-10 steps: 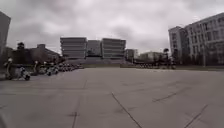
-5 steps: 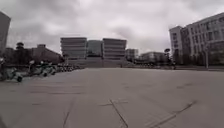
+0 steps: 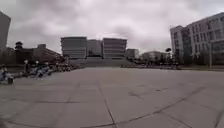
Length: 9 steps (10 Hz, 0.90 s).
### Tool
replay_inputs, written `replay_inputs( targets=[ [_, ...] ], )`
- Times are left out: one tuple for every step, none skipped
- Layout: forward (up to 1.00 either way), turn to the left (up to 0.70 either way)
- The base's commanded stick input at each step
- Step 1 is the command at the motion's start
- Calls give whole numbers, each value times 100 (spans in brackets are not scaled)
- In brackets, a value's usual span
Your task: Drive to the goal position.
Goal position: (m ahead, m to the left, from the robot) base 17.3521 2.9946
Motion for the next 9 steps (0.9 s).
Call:
replay_inputs(
  targets=[
    [100,0],
    [100,0],
    [100,0],
    [100,0],
    [100,0],
    [100,0],
    [100,0],
    [100,0],
    [100,0]
  ],
)
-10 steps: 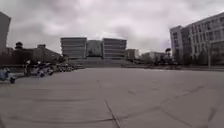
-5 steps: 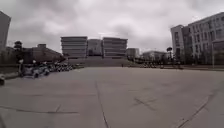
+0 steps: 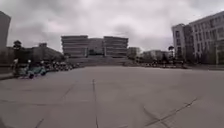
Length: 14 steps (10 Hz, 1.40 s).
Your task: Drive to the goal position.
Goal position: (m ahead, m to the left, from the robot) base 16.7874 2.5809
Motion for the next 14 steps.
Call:
replay_inputs(
  targets=[
    [100,0],
    [100,0],
    [100,0],
    [100,0],
    [100,0],
    [100,0],
    [100,0],
    [100,0],
    [100,0],
    [100,0],
    [100,0],
    [100,0],
    [100,0],
    [100,0]
  ],
)
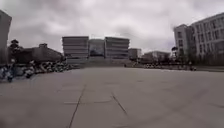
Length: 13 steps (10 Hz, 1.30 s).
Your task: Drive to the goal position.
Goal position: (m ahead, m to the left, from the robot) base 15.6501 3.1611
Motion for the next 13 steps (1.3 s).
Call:
replay_inputs(
  targets=[
    [100,1],
    [100,2],
    [100,8],
    [100,23],
    [100,1],
    [100,0],
    [100,0],
    [100,0],
    [100,0],
    [100,0],
    [100,0],
    [100,0],
    [100,0]
  ],
)
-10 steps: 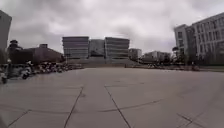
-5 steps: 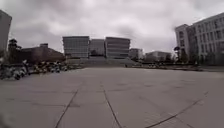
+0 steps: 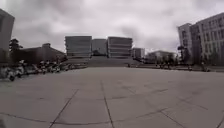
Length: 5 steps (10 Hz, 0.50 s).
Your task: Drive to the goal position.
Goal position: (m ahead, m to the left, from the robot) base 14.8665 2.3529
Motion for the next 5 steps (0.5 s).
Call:
replay_inputs(
  targets=[
    [100,0],
    [100,0],
    [100,0],
    [100,9],
    [100,21]
  ],
)
